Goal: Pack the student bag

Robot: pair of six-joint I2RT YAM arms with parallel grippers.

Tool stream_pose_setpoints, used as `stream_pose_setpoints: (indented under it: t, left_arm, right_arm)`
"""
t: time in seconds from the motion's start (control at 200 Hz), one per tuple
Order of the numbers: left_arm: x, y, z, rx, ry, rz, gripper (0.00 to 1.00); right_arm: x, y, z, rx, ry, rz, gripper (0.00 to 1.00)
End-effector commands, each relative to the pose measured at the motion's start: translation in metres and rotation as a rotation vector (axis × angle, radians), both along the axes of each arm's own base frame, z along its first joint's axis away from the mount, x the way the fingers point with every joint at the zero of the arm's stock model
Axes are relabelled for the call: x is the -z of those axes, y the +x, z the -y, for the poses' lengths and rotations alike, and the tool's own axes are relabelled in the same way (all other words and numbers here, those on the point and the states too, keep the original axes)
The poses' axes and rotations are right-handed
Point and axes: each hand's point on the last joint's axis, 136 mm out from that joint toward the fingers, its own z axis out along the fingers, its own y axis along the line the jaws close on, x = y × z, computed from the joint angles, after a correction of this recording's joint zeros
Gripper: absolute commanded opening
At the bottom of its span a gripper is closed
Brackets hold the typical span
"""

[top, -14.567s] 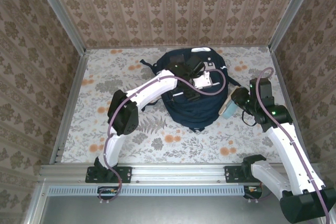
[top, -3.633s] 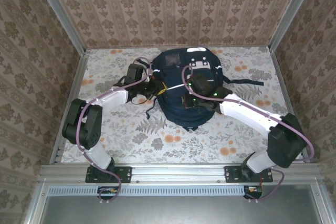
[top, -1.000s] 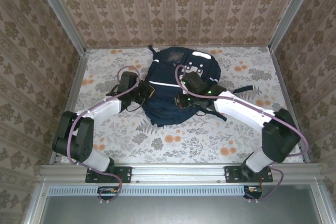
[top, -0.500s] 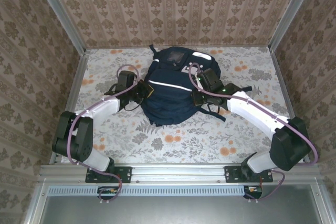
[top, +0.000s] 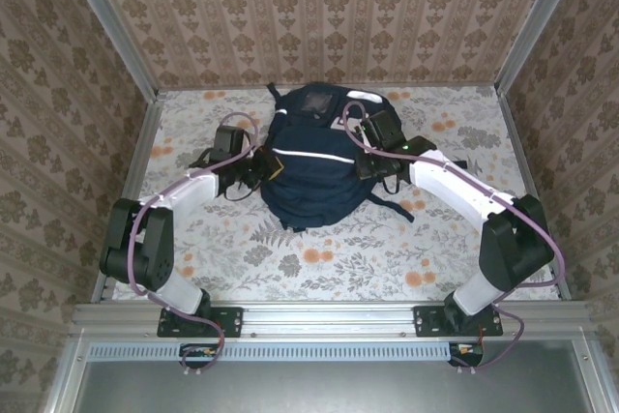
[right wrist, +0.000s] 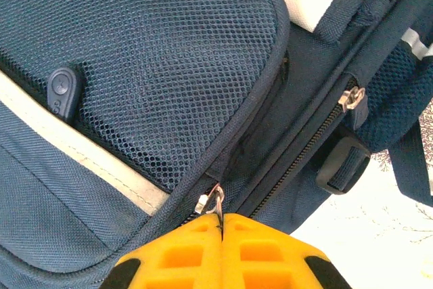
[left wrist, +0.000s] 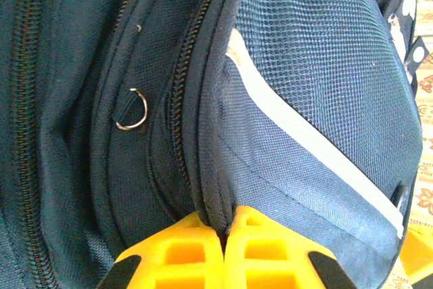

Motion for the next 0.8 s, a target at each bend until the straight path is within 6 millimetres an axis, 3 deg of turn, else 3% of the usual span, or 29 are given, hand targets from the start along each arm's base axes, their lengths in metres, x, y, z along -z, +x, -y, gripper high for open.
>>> stream_pose_setpoints:
  t: [0.0,0.05,0.105,0.205,0.265,0.3,0.475,0.54,0.655,0.795]
  left_arm:
    - [-0.004,0.002,-0.012,0.028,0.061,0.008,0.18]
    - [-0.013,0.004,-0.015,0.021,0.064,0.026,0.35]
    - [-0.026,0.006,-0.022,0.007,0.072,0.052,0.47]
    - [-0.053,0.01,-0.041,-0.019,0.128,0.122,0.57]
    - [-0.069,0.011,-0.059,-0.044,0.202,0.172,0.63]
    - [-0.076,0.012,-0.071,-0.066,0.255,0.199,0.67]
    - [-0.101,0.007,-0.143,-0.205,0.563,0.305,0.92]
    - [-0.102,0.001,-0.181,-0.313,0.729,0.324,1.0]
    - [-0.098,-0.009,-0.233,-0.462,0.931,0.372,1.0]
    - [-0.081,-0.026,-0.277,-0.602,1.063,0.353,1.0]
  right_arm:
    - [-0.016,0.017,0.017,0.108,0.02,0.038,0.07]
    - [-0.022,0.013,0.011,0.095,0.066,0.031,0.23]
    - [-0.032,0.01,0.013,0.105,0.091,0.049,0.45]
    - [-0.057,0.006,0.03,0.161,0.088,0.139,0.76]
    - [-0.069,0.006,0.05,0.221,0.048,0.217,0.91]
    - [-0.087,0.002,0.065,0.264,0.029,0.289,0.99]
    - [-0.105,-0.01,0.14,0.507,-0.1,0.434,0.99]
    - [-0.105,-0.017,0.168,0.607,-0.149,0.478,1.0]
    - [-0.093,-0.028,0.206,0.731,-0.193,0.55,1.0]
    - [-0.065,-0.04,0.235,0.81,-0.22,0.618,1.0]
